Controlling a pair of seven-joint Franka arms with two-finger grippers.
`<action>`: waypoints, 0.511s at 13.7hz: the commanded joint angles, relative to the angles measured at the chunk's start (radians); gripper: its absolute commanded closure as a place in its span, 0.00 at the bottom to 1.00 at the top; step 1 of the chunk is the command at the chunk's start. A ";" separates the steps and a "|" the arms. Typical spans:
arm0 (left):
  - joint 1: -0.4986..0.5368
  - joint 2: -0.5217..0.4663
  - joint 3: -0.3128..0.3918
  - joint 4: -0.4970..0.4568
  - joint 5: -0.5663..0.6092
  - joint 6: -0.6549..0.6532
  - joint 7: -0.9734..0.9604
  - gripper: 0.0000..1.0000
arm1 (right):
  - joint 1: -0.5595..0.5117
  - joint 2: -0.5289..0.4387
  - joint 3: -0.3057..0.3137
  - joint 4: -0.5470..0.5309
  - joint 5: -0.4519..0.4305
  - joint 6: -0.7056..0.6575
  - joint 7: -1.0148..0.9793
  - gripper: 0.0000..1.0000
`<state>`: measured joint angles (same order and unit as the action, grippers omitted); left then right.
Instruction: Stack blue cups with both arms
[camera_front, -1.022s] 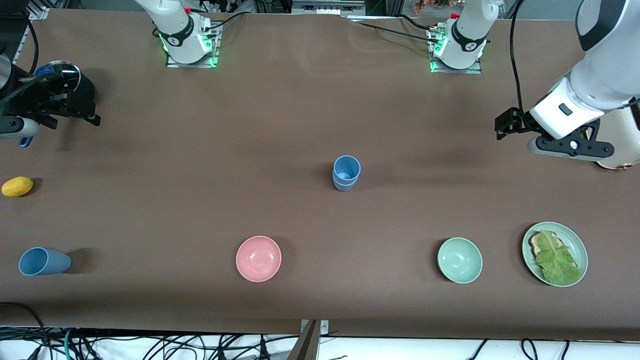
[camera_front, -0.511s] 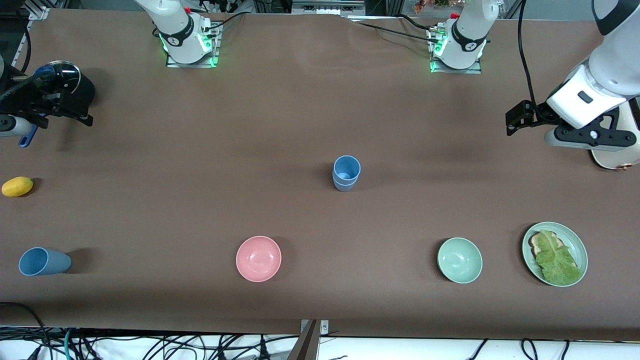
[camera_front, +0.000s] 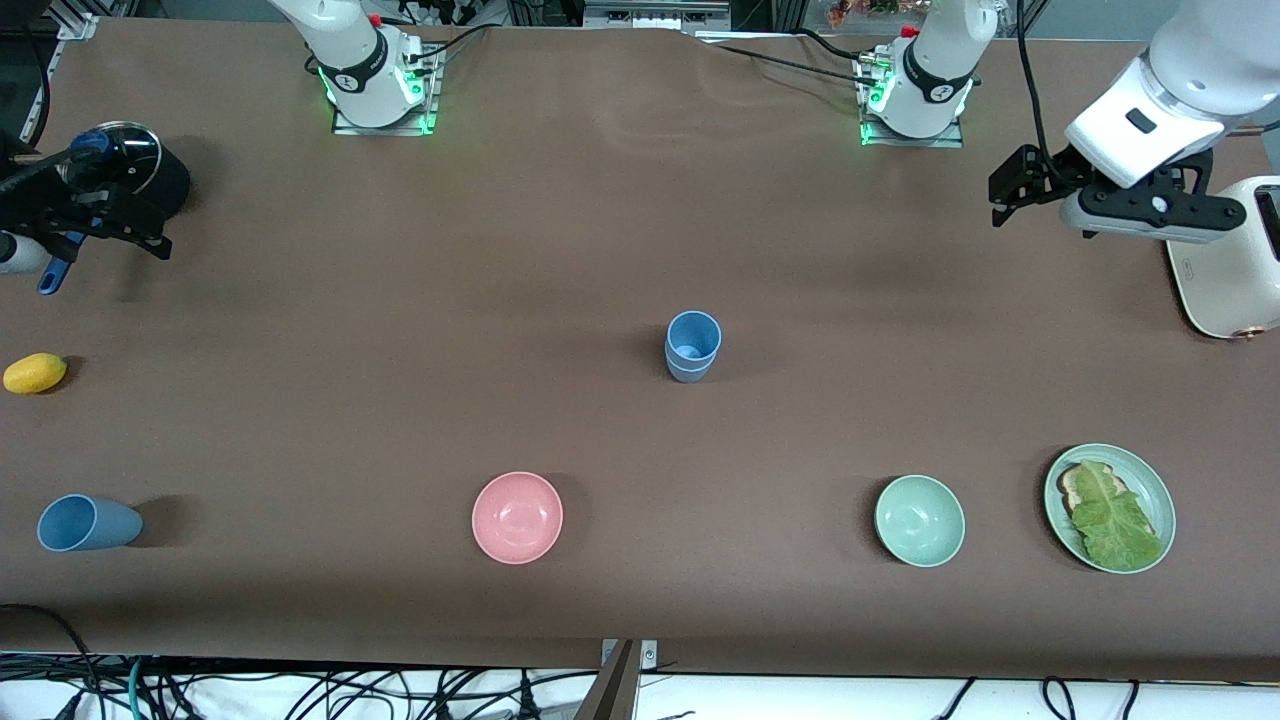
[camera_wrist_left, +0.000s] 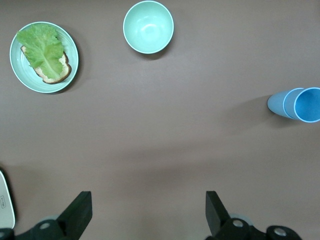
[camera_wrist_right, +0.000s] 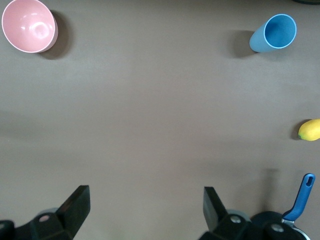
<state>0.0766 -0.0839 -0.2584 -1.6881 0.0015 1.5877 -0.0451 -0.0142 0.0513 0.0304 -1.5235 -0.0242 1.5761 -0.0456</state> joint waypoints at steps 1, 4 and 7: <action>0.020 -0.011 0.001 -0.007 -0.017 -0.006 0.013 0.00 | -0.009 -0.001 0.016 0.011 -0.019 0.013 -0.002 0.00; 0.028 -0.011 0.007 -0.001 -0.017 -0.041 0.016 0.00 | -0.009 0.004 0.014 0.016 -0.017 0.042 0.000 0.00; 0.038 -0.010 0.008 -0.002 -0.017 -0.046 0.016 0.00 | -0.003 0.004 0.019 0.019 -0.017 0.058 0.012 0.00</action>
<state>0.1023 -0.0845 -0.2488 -1.6888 0.0015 1.5557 -0.0446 -0.0131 0.0529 0.0372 -1.5235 -0.0258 1.6344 -0.0443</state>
